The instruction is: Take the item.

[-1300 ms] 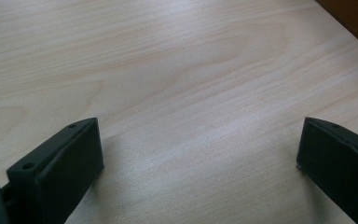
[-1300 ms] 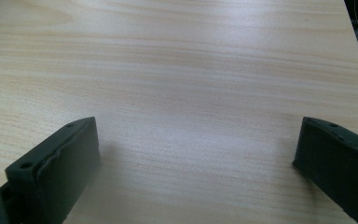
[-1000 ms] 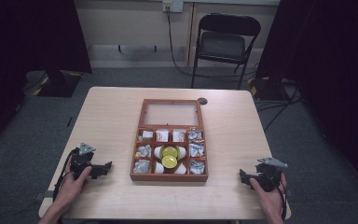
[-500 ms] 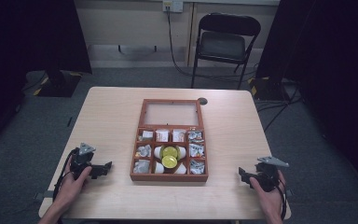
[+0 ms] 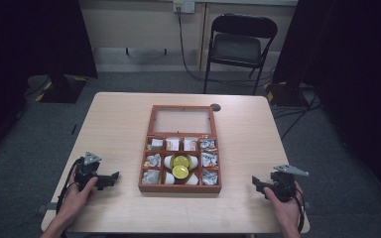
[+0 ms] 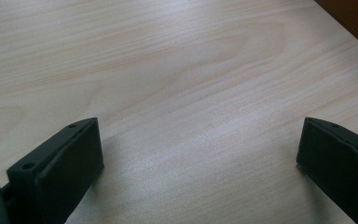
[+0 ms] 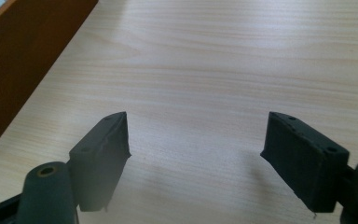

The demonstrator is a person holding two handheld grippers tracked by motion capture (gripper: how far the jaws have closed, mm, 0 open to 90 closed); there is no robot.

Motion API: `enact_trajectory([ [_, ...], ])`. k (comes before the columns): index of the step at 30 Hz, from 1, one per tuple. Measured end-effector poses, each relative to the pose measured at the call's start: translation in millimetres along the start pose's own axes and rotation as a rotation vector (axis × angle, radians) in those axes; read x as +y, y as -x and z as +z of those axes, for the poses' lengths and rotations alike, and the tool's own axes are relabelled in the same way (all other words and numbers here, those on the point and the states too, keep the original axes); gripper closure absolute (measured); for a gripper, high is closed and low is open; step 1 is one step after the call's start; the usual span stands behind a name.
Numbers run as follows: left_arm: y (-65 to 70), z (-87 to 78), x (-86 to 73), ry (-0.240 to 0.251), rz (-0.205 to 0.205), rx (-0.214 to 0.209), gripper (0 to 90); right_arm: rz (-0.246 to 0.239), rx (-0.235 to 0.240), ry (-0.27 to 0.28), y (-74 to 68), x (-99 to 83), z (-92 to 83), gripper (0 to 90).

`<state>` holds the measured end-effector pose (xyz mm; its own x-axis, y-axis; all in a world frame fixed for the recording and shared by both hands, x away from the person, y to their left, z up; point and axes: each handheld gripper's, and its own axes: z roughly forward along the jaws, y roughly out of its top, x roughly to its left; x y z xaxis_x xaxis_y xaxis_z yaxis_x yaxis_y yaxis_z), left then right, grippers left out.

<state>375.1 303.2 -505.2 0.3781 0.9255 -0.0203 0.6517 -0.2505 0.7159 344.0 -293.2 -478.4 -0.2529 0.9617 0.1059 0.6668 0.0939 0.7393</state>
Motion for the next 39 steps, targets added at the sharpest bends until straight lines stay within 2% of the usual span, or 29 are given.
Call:
enact_trajectory([
  [7,-0.2,-0.2,-0.1,-0.001,0.003,-0.001,0.0,-0.015,0.032,-0.004,-6.6,2.7,-1.4,25.1],
  [10,-0.4,-0.7,-0.2,-0.004,0.005,-0.004,0.0,-0.017,0.042,0.010,-9.6,5.8,-2.1,25.0],
  [17,-0.4,-0.8,-0.2,-0.004,0.005,-0.005,0.0,-0.063,0.069,0.019,-20.3,11.6,-4.6,24.4],
  [25,-0.3,-0.7,-0.2,-0.003,0.003,-0.005,0.0,-0.075,0.098,0.048,-32.5,20.2,-11.2,27.9],
  [39,-0.2,-0.7,-0.3,-0.003,0.003,-0.004,0.0,-0.128,0.161,0.057,-56.6,37.7,-2.9,29.5],
])
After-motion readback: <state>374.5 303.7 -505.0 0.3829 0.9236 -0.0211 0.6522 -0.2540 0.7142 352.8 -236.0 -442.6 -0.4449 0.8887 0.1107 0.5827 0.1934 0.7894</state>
